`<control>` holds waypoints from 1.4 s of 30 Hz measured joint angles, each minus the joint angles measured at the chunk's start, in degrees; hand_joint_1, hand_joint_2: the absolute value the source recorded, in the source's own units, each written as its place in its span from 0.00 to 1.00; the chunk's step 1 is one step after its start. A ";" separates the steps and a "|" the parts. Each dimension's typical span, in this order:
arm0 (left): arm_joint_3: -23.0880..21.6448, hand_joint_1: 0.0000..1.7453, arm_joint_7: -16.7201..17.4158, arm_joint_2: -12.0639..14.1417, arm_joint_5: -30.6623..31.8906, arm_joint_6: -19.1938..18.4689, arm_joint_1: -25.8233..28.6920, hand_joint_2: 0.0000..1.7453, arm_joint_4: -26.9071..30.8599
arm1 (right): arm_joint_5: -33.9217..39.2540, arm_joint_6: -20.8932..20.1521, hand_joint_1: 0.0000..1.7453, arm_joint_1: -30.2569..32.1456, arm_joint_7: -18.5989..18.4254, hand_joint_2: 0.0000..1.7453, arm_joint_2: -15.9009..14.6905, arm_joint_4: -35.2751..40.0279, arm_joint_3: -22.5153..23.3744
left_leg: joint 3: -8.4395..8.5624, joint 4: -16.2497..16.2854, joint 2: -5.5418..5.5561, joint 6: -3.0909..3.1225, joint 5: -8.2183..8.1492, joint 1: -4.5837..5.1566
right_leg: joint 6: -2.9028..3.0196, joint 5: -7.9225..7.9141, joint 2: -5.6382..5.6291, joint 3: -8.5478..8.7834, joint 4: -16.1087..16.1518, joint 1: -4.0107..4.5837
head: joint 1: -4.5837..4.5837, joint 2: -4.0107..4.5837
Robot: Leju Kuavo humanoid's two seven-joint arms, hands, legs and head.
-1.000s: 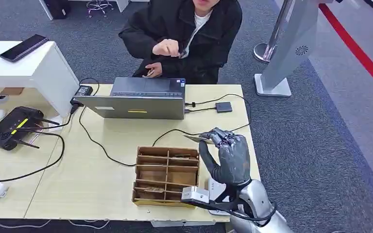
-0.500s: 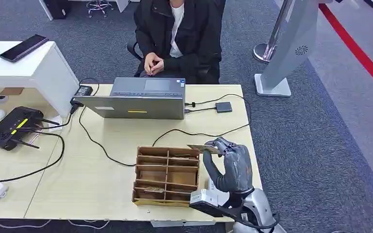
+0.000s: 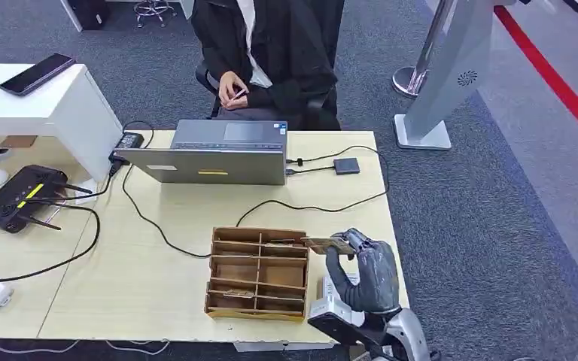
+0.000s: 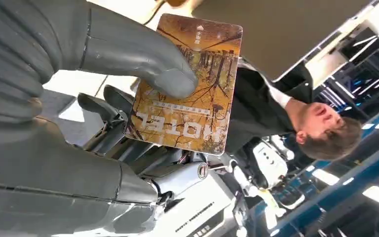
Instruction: Pass the card to the sensor for recognition and then transmit it.
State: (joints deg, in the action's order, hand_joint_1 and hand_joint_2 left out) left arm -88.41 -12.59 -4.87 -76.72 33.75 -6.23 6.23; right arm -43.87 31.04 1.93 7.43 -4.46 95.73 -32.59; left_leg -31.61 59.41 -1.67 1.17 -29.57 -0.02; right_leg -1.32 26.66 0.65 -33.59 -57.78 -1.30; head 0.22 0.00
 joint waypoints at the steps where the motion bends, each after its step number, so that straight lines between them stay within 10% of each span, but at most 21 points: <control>1: 0.00 0.00 0.00 0.00 0.00 0.00 0.00 0.00 0.00 | 0.00 0.00 1.00 0.13 0.00 1.00 0.02 0.00 0.09 | 0.00 0.00 0.00 0.00 0.00 0.00 | 0.00 0.00 0.00 0.00 0.00 0.00 | 0.00 0.00; 42: 0.39 0.00 -0.57 0.00 -1.90 0.52 0.07 0.00 0.00 | 6.64 0.20 1.00 4.75 -4.66 1.00 0.37 -7.43 2.27 | 0.00 0.00 0.00 0.00 0.00 0.00 | 0.00 0.02 0.00 0.00 0.00 0.00 | 0.00 0.00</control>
State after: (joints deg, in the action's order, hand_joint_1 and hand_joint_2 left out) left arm -88.02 -13.16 -4.87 -78.62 34.27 -6.16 6.23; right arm -37.22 31.23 6.68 2.78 -4.09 88.30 -30.32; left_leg -31.61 59.41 -1.67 1.17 -29.57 -0.02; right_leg -1.32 26.68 0.65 -33.59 -57.78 -1.30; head 0.22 0.00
